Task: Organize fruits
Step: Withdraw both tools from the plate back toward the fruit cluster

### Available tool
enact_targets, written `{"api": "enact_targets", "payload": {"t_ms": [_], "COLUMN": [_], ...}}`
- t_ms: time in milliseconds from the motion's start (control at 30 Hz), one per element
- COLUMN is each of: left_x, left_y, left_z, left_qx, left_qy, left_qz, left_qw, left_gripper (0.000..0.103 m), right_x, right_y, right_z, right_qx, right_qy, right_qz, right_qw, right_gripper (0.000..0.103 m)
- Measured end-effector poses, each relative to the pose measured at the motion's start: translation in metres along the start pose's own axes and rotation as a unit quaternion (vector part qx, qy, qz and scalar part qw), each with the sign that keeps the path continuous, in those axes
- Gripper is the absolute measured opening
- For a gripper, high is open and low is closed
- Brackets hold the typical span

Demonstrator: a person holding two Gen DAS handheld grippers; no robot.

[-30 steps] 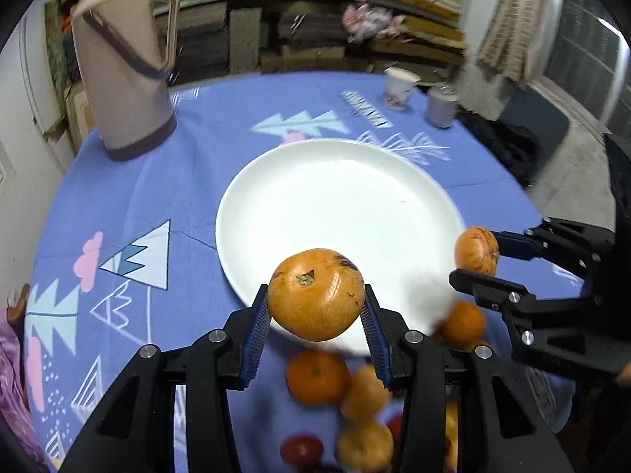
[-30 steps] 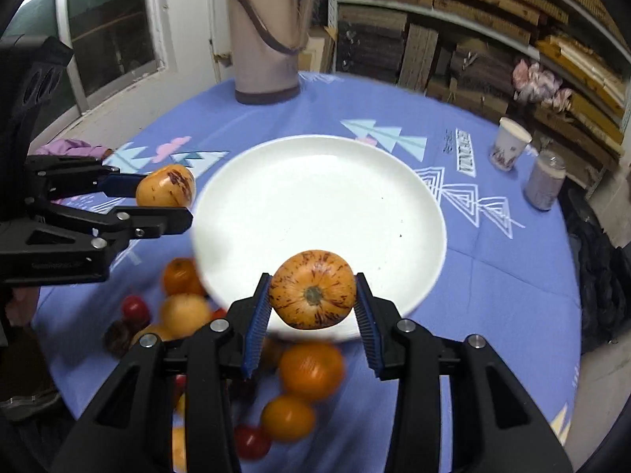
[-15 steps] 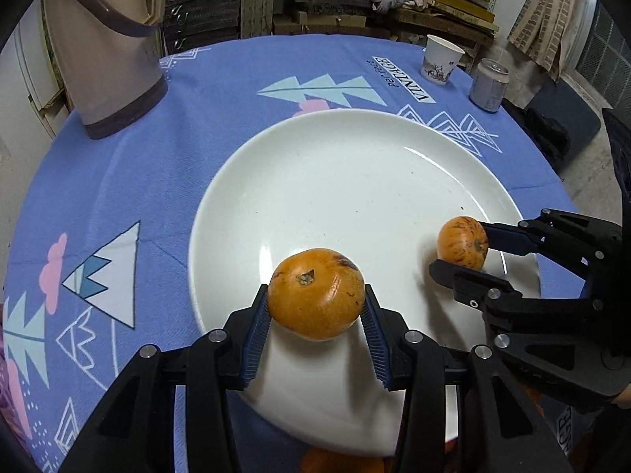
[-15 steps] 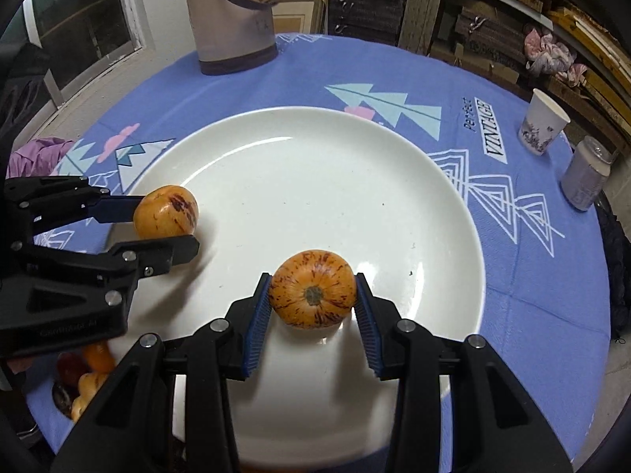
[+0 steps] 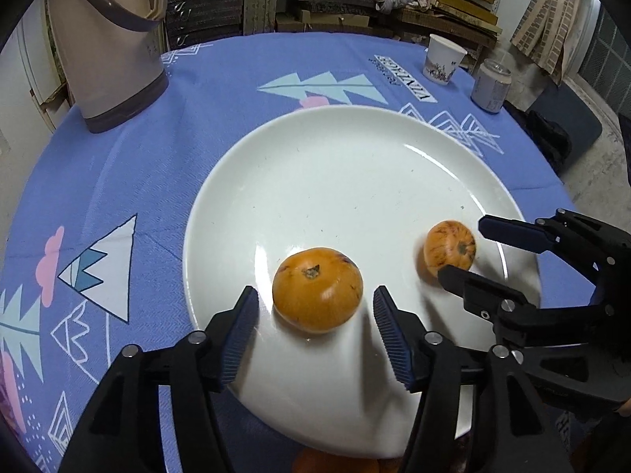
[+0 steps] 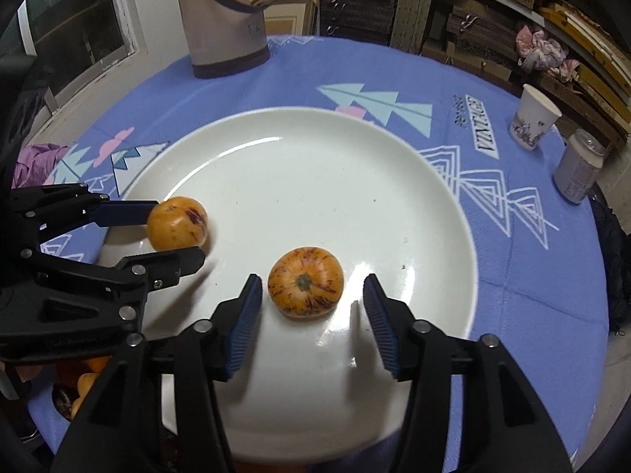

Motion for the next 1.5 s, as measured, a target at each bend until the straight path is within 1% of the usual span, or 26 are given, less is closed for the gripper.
{"api": "enact_targets", "payload": {"t_ms": [33,167,200,267,333,400,500,533,667,767,867,933,1033,1167,1333,1500], "left_x": [0.000,-0.004,-0.005,-0.005,-0.007,-0.008,-0.010,-0.011,-0.010,-0.010,-0.010,-0.013,-0.010,-0.006,-0.005,-0.006], "left_y": [0.004,0.024,0.030,0.042,0.051,0.063,0.081,0.087,0.116,0.133,0.142,0.148,0.152,0.148,0.141,0.133], "left_z": [0.001,0.003,0.002,0.000,-0.002,-0.006,-0.015,-0.019,-0.037,-0.054,-0.071,-0.086,-0.104,-0.133,-0.155,-0.161], "left_qx": [-0.004,-0.023,-0.027,-0.037,-0.044,-0.051,-0.058,-0.061,-0.076,-0.082,-0.081,-0.080,-0.073,-0.048,-0.028,-0.016], "left_qy": [0.000,-0.008,-0.009,-0.012,-0.016,-0.021,-0.027,-0.029,-0.040,-0.047,-0.053,-0.062,-0.066,-0.056,-0.056,-0.055], "left_qz": [0.000,0.002,0.002,0.004,0.007,0.010,0.006,0.005,0.003,0.001,-0.002,-0.003,-0.005,-0.014,-0.017,-0.018], "left_qw": [1.0000,0.9997,0.9996,0.9992,0.9989,0.9985,0.9979,0.9977,0.9963,0.9955,0.9954,0.9949,0.9952,0.9972,0.9979,0.9982], "left_gripper": [0.065,0.071,0.072,0.075,0.077,0.079,0.081,0.083,0.089,0.089,0.089,0.089,0.089,0.089,0.089,0.089], "right_x": [0.000,0.001,0.002,0.005,0.009,0.015,0.023,0.026,0.032,0.036,0.043,0.051,0.061,0.072,0.077,0.081], "right_y": [0.006,0.030,0.039,0.057,0.070,0.087,0.108,0.115,0.142,0.153,0.160,0.166,0.171,0.173,0.170,0.164], "right_z": [0.000,-0.001,-0.002,-0.006,-0.009,-0.014,-0.023,-0.026,-0.046,-0.064,-0.086,-0.101,-0.118,-0.137,-0.144,-0.145], "right_qx": [-0.005,-0.025,-0.032,-0.041,-0.049,-0.059,-0.069,-0.073,-0.086,-0.083,-0.073,-0.069,-0.066,-0.061,-0.055,-0.051], "right_qy": [-0.002,-0.001,0.001,0.006,0.013,0.023,0.032,0.032,0.021,0.015,0.010,0.009,0.010,0.015,0.019,0.016], "right_qz": [-0.001,-0.001,-0.003,-0.008,-0.010,-0.014,-0.024,-0.026,-0.032,-0.029,-0.031,-0.021,-0.010,0.002,0.012,0.018], "right_qw": [1.000,1.000,0.999,0.999,0.999,0.998,0.997,0.996,0.996,0.996,0.997,0.997,0.998,0.998,0.998,0.998], "right_gripper": [0.063,0.072,0.077,0.081,0.090,0.094,0.095,0.096,0.097,0.097,0.097,0.097,0.097,0.097,0.097,0.097]}}
Point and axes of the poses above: each gripper's, at about its wrist camera, not at the fingertips, and y roughly against the way its jaws point, x to its left, z to its top, the point moved 5 cm from there along -y, roughly the way its jaws point, and after that the axes turned 12 degrees about -x, right-handed, at the moved point
